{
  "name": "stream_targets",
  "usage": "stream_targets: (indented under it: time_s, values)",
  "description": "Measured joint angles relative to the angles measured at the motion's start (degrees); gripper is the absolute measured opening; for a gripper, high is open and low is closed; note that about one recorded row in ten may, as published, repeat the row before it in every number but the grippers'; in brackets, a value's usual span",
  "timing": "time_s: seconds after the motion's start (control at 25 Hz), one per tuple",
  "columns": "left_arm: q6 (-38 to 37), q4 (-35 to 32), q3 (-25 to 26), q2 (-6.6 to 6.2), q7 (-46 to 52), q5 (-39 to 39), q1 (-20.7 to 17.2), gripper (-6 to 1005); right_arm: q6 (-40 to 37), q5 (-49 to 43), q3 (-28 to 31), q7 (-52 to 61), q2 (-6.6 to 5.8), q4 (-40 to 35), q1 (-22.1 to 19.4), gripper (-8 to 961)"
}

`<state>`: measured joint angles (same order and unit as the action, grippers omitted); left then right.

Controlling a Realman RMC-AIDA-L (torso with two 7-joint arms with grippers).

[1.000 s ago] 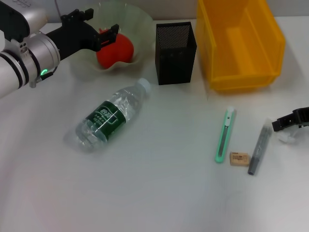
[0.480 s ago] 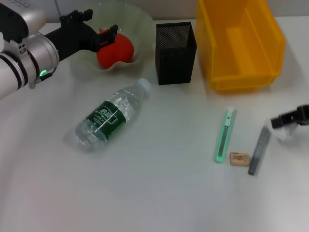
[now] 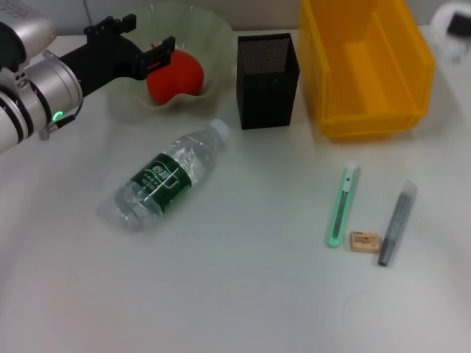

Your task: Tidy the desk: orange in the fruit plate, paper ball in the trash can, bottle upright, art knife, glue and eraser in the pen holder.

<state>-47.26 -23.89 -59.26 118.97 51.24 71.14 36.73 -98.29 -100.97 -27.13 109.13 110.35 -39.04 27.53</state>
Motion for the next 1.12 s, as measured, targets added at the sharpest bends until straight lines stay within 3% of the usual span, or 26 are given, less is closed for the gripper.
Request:
stream_targets:
  time_s: [0.2, 0.24, 0.28, 0.32, 0.52, 0.64, 0.84, 1.12]
  values:
    - [-2.3, -0.3, 0.1, -0.02, 0.2, -0.5, -0.9, 792, 12.8, 4.8, 0.1, -19.0, 5.45, 1.4, 1.0, 552]
    - [-3.1, -0.5, 0.0, -0.05, 0.9, -0.5, -1.4, 792, 18.9, 4.8, -0.2, -25.5, 7.50, 1.4, 2.2, 554]
    - [-3.1, -0.5, 0.0, -0.05, 0.9, -0.5, -1.4, 791, 18.9, 4.8, -0.2, -25.5, 7.50, 1.4, 2.2, 557]
    - [-4.1, -1.2, -0.1, -0.20, 2.3, -0.5, -2.0, 791, 24.4, 4.9, -0.9, -30.2, 8.52, 2.0, 3.8, 559]
    - [-6.9, -3.3, -0.6, -0.33, 5.3, -0.1, -3.6, 791, 35.2, 5.0, -3.5, -34.9, 8.70, 6.3, 8.1, 572]
    - [-8.1, -7.7, -4.3, -0.50, 10.0, 0.1, -6.4, 790, 39.2, 4.7, -5.9, -35.1, 8.64, 7.0, 9.4, 580]
    - [-8.3, -15.6, -10.4, -0.59, 15.6, 0.2, -10.7, 790, 42.1, 4.6, -9.4, -34.8, 8.56, 7.1, 10.6, 592]
    - [-8.5, -20.3, -12.8, -0.67, 18.6, 0.3, -13.4, 789, 42.7, 4.6, -9.7, -34.2, 8.55, 7.3, 11.1, 610]
